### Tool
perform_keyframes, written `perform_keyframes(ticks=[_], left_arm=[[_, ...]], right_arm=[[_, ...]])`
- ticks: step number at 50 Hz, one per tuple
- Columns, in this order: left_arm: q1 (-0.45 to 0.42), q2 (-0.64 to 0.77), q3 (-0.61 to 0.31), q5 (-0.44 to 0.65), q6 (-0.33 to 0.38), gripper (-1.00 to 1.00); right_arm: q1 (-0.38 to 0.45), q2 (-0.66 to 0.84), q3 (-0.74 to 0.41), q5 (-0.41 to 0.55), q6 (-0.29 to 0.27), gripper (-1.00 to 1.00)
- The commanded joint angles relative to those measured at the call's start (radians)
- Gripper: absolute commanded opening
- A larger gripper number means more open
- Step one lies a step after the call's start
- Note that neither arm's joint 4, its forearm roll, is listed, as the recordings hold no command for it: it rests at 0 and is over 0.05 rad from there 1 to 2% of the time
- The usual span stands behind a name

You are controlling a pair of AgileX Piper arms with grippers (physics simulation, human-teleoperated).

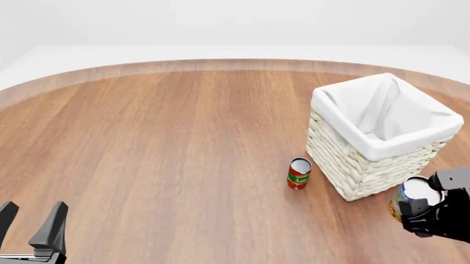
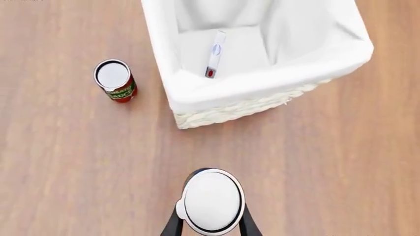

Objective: Pick up the alphabet soup and the cream cheese box, and put them in the basket.

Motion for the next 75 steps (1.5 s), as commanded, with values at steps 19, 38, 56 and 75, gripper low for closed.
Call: perform_keyframes(ticks=[19, 38, 56, 75], left_arm=[[0.0, 0.0, 0.0, 0.0, 0.0, 1.0], [0.0, 0.0, 0.0, 0.0, 0.0, 1.0], [0.0, 0.0, 0.0, 0.0, 0.0, 1.0], [0.0, 0.0, 0.0, 0.0, 0.0, 1.0]], right_arm=[[-0.048, 0.019, -0.245, 0.153, -0.059, -1.0], [-0.058, 0.073, -0.455, 0.229, -0.089, -1.0], [-0.045, 0.107, -0.602, 0.278, -0.101, -1.0], [-0.034, 0.128, -0.649, 0.298, -0.092, -1.0]])
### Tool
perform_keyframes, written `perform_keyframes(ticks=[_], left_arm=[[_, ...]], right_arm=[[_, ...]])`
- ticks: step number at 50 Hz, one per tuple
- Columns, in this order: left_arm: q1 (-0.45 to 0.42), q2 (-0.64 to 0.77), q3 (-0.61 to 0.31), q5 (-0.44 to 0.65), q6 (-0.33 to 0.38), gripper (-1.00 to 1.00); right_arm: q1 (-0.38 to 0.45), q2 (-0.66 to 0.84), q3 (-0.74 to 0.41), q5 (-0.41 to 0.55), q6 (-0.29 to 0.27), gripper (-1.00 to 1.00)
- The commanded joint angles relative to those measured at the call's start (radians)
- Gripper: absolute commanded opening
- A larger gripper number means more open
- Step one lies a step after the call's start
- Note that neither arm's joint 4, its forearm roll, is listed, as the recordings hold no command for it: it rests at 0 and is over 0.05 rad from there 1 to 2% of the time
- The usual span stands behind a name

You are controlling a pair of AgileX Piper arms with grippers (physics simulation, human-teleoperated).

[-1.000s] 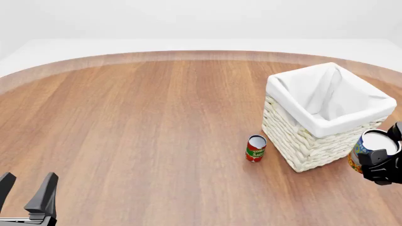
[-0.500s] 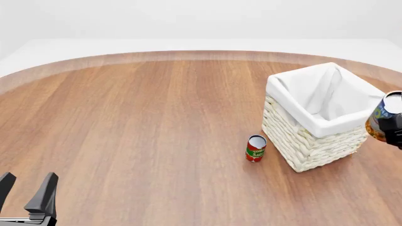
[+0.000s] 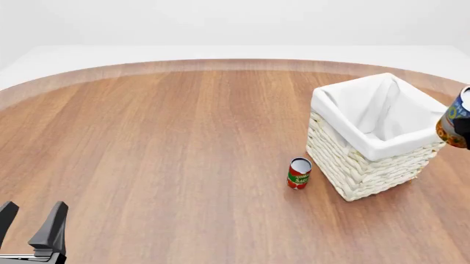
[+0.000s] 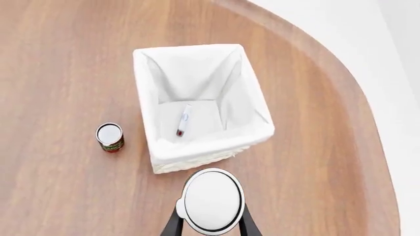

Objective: Pick up the alphabet soup and the cream cheese box, and put them in the basket.

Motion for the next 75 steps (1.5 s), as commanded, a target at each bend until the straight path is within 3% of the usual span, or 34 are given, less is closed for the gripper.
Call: perform_keyframes(ticks=[1, 22, 54, 75], left_arm=[[0.0, 0.0, 0.0, 0.0, 0.0, 1.0], [0.0, 0.0, 0.0, 0.0, 0.0, 1.0], [0.0, 0.0, 0.0, 0.0, 0.0, 1.0], [0.0, 0.0, 0.0, 0.0, 0.0, 1.0]], right_arm=[[0.008, 0.023, -0.07, 0.022, 0.03, -1.0], [0.041, 0.055, -0.11, 0.022, 0.017, -1.0], [0.084, 0.192, -0.143, -0.065, -0.021, -1.0], [0.107, 0.28, -0.106, -0.159, -0.03, -1.0]])
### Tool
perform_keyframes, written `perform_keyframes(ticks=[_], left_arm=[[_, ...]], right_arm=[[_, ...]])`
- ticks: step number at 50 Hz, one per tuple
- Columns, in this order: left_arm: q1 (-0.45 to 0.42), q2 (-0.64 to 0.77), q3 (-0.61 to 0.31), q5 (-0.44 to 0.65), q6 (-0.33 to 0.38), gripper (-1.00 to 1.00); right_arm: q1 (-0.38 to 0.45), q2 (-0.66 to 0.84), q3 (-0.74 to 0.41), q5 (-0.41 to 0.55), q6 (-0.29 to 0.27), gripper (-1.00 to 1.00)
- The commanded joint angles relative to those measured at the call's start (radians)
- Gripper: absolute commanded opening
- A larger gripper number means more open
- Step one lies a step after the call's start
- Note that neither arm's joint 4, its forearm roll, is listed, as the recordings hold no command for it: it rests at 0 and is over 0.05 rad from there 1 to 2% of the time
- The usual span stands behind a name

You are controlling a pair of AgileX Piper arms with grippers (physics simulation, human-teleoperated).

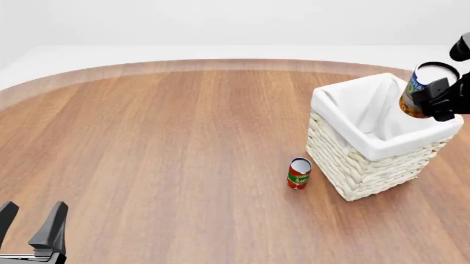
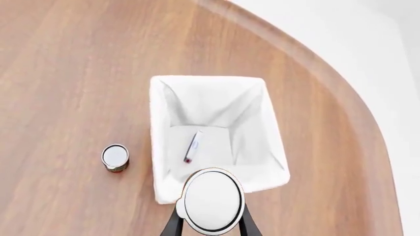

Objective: Pick up the alphabet soup and the cream cheese box, and put them in the basket.

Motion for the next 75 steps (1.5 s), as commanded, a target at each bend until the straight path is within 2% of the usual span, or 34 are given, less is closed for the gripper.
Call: perform_keyframes(ticks=[1, 5, 7, 12, 25, 26, 27, 31, 32, 35, 37, 40, 64, 75], left_arm=[[0.0, 0.0, 0.0, 0.0, 0.0, 1.0], [0.0, 0.0, 0.0, 0.0, 0.0, 1.0], [0.0, 0.0, 0.0, 0.0, 0.0, 1.0], [0.0, 0.0, 0.0, 0.0, 0.0, 1.0], [0.0, 0.0, 0.0, 0.0, 0.0, 1.0], [0.0, 0.0, 0.0, 0.0, 0.0, 1.0], [0.0, 0.0, 0.0, 0.0, 0.0, 1.0], [0.0, 0.0, 0.0, 0.0, 0.0, 1.0], [0.0, 0.0, 0.0, 0.0, 0.0, 1.0], [0.0, 0.0, 0.0, 0.0, 0.0, 1.0], [0.0, 0.0, 0.0, 0.0, 0.0, 1.0], [0.0, 0.0, 0.0, 0.0, 0.0, 1.0], [0.0, 0.0, 0.0, 0.0, 0.0, 1.0], [0.0, 0.0, 0.0, 0.0, 0.0, 1.0]], right_arm=[[0.006, 0.058, -0.007, -0.05, 0.009, -1.0], [0.011, 0.074, 0.004, -0.064, 0.011, -1.0], [0.008, 0.096, -0.03, -0.049, 0.008, -1.0], [0.002, 0.115, 0.009, -0.095, -0.002, -1.0], [-0.012, 0.195, 0.025, -0.164, -0.011, -1.0], [-0.016, 0.209, -0.015, -0.136, -0.013, -1.0], [-0.014, 0.211, 0.015, -0.166, -0.012, -1.0], [-0.02, 0.228, 0.021, -0.186, -0.017, -1.0], [-0.025, 0.241, -0.017, -0.161, -0.018, -1.0], [-0.026, 0.251, -0.032, -0.155, -0.024, -1.0], [-0.026, 0.251, 0.009, -0.196, -0.025, -1.0], [-0.026, 0.26, 0.014, -0.207, -0.027, -1.0], [-0.035, 0.273, 0.011, -0.22, -0.038, -1.0], [-0.052, 0.323, 0.004, -0.245, -0.016, -1.0]])
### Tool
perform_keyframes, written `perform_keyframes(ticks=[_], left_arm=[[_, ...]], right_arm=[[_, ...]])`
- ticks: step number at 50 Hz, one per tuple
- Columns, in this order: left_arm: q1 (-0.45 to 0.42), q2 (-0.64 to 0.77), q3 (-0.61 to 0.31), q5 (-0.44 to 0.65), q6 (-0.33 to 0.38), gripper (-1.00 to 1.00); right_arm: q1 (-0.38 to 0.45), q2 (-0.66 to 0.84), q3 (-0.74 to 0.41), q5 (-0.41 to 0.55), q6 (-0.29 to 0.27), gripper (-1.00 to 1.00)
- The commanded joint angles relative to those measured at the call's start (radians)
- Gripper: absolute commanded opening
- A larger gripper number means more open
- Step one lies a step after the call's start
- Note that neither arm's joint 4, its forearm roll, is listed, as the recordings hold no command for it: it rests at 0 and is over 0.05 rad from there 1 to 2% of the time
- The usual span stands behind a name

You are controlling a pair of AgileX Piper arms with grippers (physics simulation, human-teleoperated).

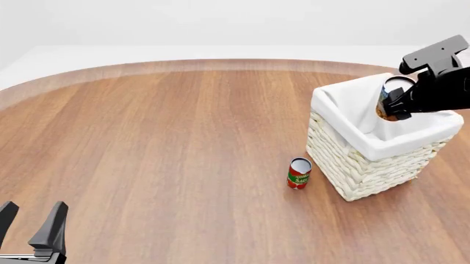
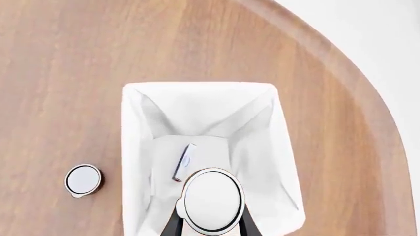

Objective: Pick up the alphabet soup and the cream cheese box, and put them in the basket.

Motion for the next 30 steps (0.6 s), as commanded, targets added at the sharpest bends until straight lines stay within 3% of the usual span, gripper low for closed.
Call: perform_keyframes(ticks=[1, 30], left_arm=[[0.0, 0.0, 0.0, 0.0, 0.0, 1.0], [0.0, 0.0, 0.0, 0.0, 0.0, 1.0]], right_arm=[[-0.022, 0.04, -0.013, -0.03, 0.027, -1.0], [-0.022, 0.123, -0.006, -0.092, 0.021, -1.0]])
